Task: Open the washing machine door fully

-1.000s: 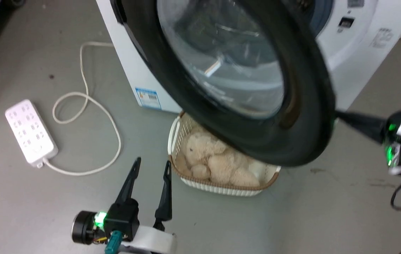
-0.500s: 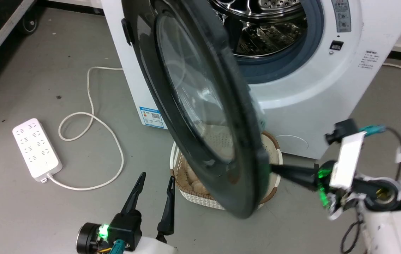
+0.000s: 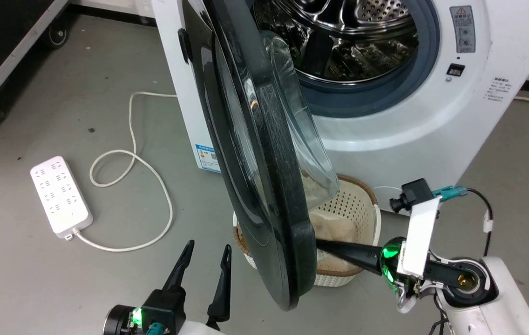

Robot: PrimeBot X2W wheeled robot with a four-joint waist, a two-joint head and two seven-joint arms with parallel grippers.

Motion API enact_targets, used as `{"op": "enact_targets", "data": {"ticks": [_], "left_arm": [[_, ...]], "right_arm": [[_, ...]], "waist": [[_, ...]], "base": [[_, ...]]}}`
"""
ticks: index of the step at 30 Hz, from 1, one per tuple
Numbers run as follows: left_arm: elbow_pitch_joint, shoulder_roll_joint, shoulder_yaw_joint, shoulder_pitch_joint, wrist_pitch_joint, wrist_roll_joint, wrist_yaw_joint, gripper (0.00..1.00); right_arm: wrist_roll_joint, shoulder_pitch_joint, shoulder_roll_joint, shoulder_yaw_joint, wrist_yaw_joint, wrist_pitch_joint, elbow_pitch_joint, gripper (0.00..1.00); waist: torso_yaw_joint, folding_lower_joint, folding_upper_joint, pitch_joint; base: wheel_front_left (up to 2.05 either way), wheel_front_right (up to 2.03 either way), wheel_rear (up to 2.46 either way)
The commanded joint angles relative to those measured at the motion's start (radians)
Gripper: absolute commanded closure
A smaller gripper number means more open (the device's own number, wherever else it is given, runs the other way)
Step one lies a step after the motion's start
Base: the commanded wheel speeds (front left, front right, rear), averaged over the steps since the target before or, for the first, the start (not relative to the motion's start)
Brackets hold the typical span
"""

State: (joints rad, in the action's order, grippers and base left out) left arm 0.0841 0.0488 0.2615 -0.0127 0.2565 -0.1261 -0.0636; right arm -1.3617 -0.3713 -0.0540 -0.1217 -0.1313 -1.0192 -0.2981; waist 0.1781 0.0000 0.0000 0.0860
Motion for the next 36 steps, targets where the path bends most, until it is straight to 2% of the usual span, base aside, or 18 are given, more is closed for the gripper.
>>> {"op": "enact_targets", "data": {"ticks": [1,2,3,5,8,9,10,11,12,13,14,15,17,18,19,26,33,36], "left_arm": [[0.005,0.002,-0.004,-0.01,0.005,-0.006,0.006,0.0],[0.006,0.002,-0.006,-0.01,0.005,-0.009,0.006,0.0],[0.007,0.002,-0.01,-0.01,0.005,-0.011,0.005,0.0],[0.007,0.002,-0.013,-0.01,0.005,-0.013,0.004,0.0],[0.007,0.002,-0.022,-0.008,0.005,-0.018,0.001,0.0],[0.008,0.002,-0.03,-0.005,0.005,-0.02,0.003,0.0],[0.008,0.002,-0.03,-0.005,0.005,-0.02,0.003,0.0],[0.011,0.004,-0.038,-0.005,0.005,-0.022,0.005,0.0],[0.014,0.005,-0.043,-0.007,0.005,-0.024,0.006,0.0],[0.014,0.005,-0.043,-0.007,0.005,-0.024,0.006,0.0],[0.014,0.009,-0.056,-0.014,0.005,-0.027,0.007,0.0],[0.014,0.009,-0.056,-0.014,0.005,-0.027,0.007,0.0],[0.006,0.011,-0.076,-0.023,0.005,-0.033,0.007,0.0],[0.006,0.011,-0.076,-0.023,0.005,-0.033,0.007,0.0],[0.002,0.012,-0.088,-0.032,0.005,-0.035,0.007,0.0],[-0.007,0.011,-0.103,-0.055,0.005,-0.034,0.015,0.0],[0.0,0.011,-0.113,-0.075,0.005,-0.03,0.027,0.0],[0.002,0.01,-0.116,-0.078,0.005,-0.03,0.027,0.0]], "right_arm": [[0.018,0.021,0.004,0.009,0.001,0.034,0.014,0.66],[0.032,0.024,0.004,0.018,0.001,0.052,0.021,0.04],[0.052,0.025,0.003,0.028,0.001,0.074,0.031,0.0],[0.072,0.027,0.001,0.04,0.001,0.097,0.045,0.0],[0.15,0.036,-0.02,0.069,0.001,0.196,0.115,0.0],[0.225,0.045,-0.054,0.076,0.001,0.3,0.186,0.0],[0.225,0.045,-0.054,0.076,0.001,0.3,0.186,0.0],[0.333,0.056,-0.115,0.061,0.001,0.444,0.262,0.0],[0.392,0.069,-0.153,0.042,0.001,0.523,0.294,0.0],[0.392,0.069,-0.153,0.042,0.001,0.523,0.294,0.0],[0.499,0.103,-0.227,-0.005,0.001,0.665,0.335,0.0],[0.499,0.103,-0.227,-0.005,0.001,0.665,0.335,0.0],[0.647,0.153,-0.311,-0.038,0.001,0.857,0.348,0.0],[0.647,0.153,-0.311,-0.038,0.001,0.857,0.348,0.0],[0.74,0.182,-0.339,-0.038,0.001,0.958,0.343,0.0],[0.959,0.294,-0.292,0.036,0.001,1.131,0.341,0.0],[1.177,0.472,-0.139,0.078,0.001,1.226,0.369,0.0],[1.195,0.496,-0.102,0.091,0.001,1.239,0.359,0.0]], "waist": [[-0.003,0.0,0.0,-0.011],[-0.006,0.0,0.0,-0.016],[-0.01,0.0,0.0,-0.021],[-0.016,0.0,0.0,-0.027],[-0.035,0.0,0.0,-0.044],[-0.049,0.0,0.0,-0.058],[-0.049,0.0,0.0,-0.058],[-0.061,0.0,0.0,-0.077],[-0.067,0.0,0.0,-0.089],[-0.067,0.0,0.0,-0.089],[-0.081,0.0,0.0,-0.104],[-0.081,0.0,0.0,-0.104],[-0.099,0.0,0.0,-0.122],[-0.099,0.0,0.0,-0.122],[-0.111,0.0,0.0,-0.129],[-0.13,0.0,0.0,-0.139],[-0.132,0.0,0.0,-0.146],[-0.135,0.0,0.0,-0.149]], "base": [[0.0,0.0,0.0],[0.0,0.0,0.0],[0.0,0.0,0.0],[0.0,0.0,0.0],[0.0,0.0,0.0],[0.0,0.0,0.0],[0.0,0.0,0.0],[0.0,0.0,0.0],[0.0,0.0,0.0],[0.0,0.0,0.0],[0.0,0.0,0.0],[0.0,0.0,0.0],[0.0,0.0,0.0],[0.0,0.0,0.0],[0.0,0.0,0.0],[0.0,0.0,0.0],[0.0,0.0,0.0],[0.0,0.0,0.0]]}}
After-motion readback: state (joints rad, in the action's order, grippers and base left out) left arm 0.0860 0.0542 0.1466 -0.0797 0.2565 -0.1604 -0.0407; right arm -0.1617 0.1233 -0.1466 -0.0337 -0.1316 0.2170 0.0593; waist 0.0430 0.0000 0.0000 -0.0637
